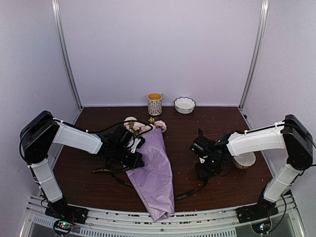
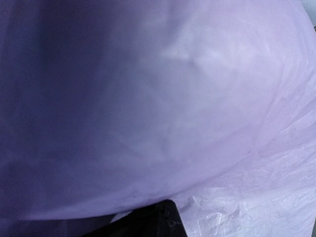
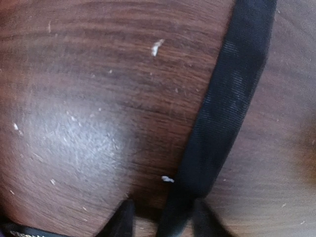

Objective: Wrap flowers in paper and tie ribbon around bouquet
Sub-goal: Pick up the right side of the ribbon from the center of the board, then place the right side of the ribbon on the folded bouquet.

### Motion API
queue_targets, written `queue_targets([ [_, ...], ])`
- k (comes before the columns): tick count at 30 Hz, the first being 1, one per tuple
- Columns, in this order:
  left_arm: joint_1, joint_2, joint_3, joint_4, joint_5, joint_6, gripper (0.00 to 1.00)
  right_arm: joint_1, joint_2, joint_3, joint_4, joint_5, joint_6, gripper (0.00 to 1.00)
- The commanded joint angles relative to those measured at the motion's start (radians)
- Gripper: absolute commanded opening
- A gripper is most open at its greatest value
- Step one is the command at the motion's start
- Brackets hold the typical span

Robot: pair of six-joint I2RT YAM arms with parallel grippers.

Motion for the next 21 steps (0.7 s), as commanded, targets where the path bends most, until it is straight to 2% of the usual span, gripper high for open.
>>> queue_targets([
  [1, -0.003, 0.009, -0.032, -0.095, -0.056, 0.017, 0.00, -0.014, 0.027, -0.032, -0.013, 0.000, -0.014, 0.19],
  [3, -0.003, 0.008, -0.034, -0.095, -0.057, 0.019, 0.00, -0.063, 0.001, -0.022, -0.019, 0.026, -0.050, 0.03],
  [4, -0.004, 0.007, -0.034, -0.095, -0.060, 0.020, 0.00, -0.099, -0.011, -0.006, -0.017, 0.048, -0.076, 0.00],
  [7, -0.004, 0.008, -0.037, -0.100, -0.073, 0.024, 0.00, -0.260, -0.016, 0.119, -0.014, 0.106, -0.185, 0.00],
  [9, -0.003, 0.007, -0.038, -0.108, -0.080, 0.025, 0.00, -0.343, 0.011, 0.292, -0.033, 0.160, -0.234, 0.00],
  [11, -0.003, 0.004, -0.041, -0.112, -0.086, 0.026, 0.00, -0.377, 0.042, 0.525, -0.037, 0.207, -0.264, 0.00],
  [13, -0.002, -0.002, -0.043, -0.115, -0.098, 0.028, 0.00, -0.367, 0.071, 0.702, -0.029, 0.196, -0.289, 0.00],
  [15, -0.004, -0.007, -0.047, -0.115, -0.114, 0.030, 0.00, -0.319, 0.080, 0.787, 0.020, 0.152, -0.305, 0.00],
  [18, -0.002, -0.011, -0.051, -0.111, -0.125, 0.030, 0.00, -0.184, 0.055, 0.746, 0.158, 0.006, -0.338, 0.00],
  [21, -0.003, -0.011, -0.056, -0.096, -0.113, 0.032, 0.00, -0.065, 0.026, 0.570, 0.412, -0.247, -0.291, 0.00],
])
